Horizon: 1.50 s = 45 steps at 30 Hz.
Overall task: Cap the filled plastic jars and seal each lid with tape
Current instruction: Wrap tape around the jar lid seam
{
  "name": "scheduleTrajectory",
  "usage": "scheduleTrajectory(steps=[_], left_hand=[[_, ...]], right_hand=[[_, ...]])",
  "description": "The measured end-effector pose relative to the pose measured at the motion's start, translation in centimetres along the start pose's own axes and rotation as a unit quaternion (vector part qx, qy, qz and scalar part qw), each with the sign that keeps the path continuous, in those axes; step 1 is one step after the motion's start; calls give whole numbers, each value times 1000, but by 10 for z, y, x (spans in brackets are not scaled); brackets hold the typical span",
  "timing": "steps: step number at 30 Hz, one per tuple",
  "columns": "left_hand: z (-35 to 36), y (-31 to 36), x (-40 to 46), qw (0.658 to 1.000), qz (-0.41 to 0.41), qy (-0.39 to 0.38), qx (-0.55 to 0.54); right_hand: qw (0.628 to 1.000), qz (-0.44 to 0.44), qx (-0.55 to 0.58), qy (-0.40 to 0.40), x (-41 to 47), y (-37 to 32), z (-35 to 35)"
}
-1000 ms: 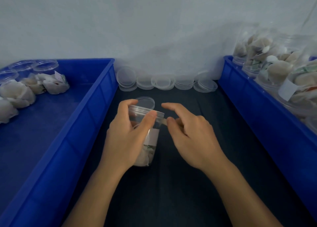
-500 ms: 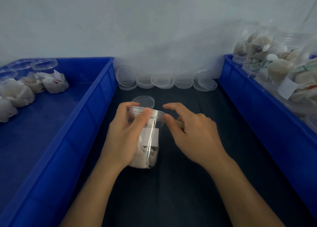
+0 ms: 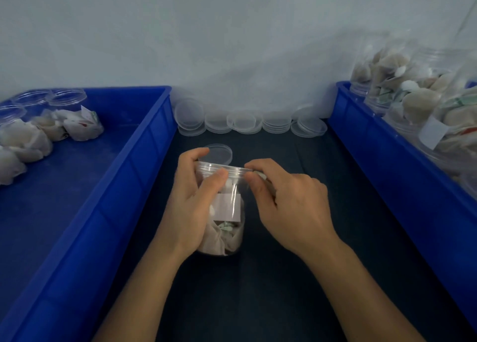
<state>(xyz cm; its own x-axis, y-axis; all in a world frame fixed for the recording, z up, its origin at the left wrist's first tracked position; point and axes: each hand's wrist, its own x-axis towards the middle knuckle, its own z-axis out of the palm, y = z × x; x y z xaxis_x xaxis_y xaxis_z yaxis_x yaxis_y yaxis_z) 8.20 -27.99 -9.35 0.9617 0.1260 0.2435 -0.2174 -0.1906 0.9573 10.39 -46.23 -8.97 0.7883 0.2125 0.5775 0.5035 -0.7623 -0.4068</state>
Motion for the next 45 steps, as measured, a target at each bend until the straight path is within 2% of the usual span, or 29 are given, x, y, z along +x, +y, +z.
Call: scheduleTrajectory(steps=[4,9,13,20,36,39,42,45], left_hand=[[3,1,-2,986,68,103,108],[10,0,-3,983,57,63,160],[6,1,-1,989,47,49,131],[3,1,1,994,35,41,91],[-1,-4,2,999,30,3,26],[0,-3,2,995,33,41,81],[1,-1,0,975,60,108,185],[6,1,-4,958,70,126,250]], right_hand=[[1000,-6,-25,15,-1,-3,-1],[1000,5,16,-6,-2,-7,-2],[996,30,55,-63,-1,-5,-4],[997,16,7,-81,4,3,-7],[988,42,100,-109,4,4,-6],[990,38,105,-87,4,5,-4],[994,33,82,-67,3,1,-4],[996,26,66,-47,2,-3,-3]])
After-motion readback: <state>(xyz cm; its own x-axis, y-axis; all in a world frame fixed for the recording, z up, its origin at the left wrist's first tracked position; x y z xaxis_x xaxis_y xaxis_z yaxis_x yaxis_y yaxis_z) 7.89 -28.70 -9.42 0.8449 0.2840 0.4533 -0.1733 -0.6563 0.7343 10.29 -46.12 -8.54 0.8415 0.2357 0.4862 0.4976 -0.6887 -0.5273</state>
